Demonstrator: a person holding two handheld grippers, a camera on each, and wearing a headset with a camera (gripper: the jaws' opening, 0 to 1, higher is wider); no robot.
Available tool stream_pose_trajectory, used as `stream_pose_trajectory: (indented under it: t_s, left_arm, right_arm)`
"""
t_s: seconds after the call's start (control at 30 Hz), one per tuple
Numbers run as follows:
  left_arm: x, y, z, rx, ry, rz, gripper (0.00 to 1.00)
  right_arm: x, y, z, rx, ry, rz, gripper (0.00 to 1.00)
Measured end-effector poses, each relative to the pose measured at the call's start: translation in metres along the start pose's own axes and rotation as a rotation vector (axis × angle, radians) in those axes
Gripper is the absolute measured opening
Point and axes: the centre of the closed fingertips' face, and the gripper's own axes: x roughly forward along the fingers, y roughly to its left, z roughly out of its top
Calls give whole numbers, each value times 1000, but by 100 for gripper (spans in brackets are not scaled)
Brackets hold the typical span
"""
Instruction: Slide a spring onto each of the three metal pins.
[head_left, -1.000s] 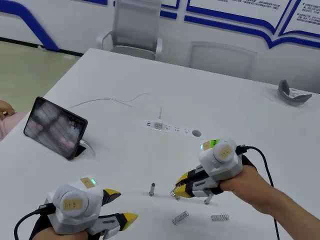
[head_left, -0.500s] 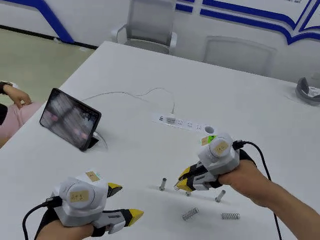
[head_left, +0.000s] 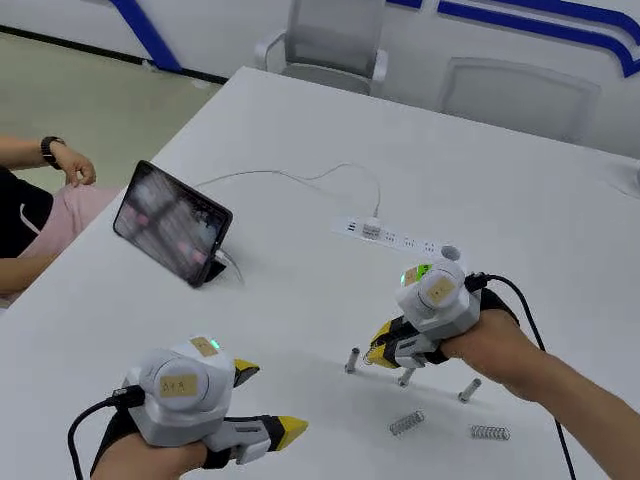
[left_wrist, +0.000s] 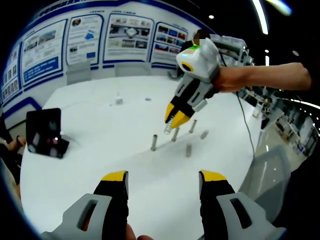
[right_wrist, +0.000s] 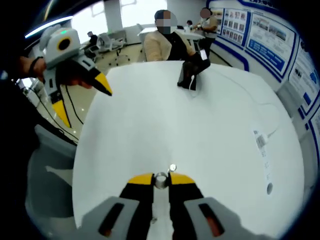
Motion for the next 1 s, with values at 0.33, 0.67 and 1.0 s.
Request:
stream_pose_trajectory:
  t_s: [0.33, 0.67, 1.0]
  left_arm:
    - [-3, -1, -5, -17, 10, 4, 60]
    - [-4, -1, -11, -19, 28, -3, 59]
    - [-4, -4, -10, -22, 27, -5, 59]
  right_arm:
    - [15, -9, -3, -17, 17, -22, 12]
    - [19, -14, -1, -16, 4, -38, 12]
    - [25, -17, -1, -9, 1, -28, 12]
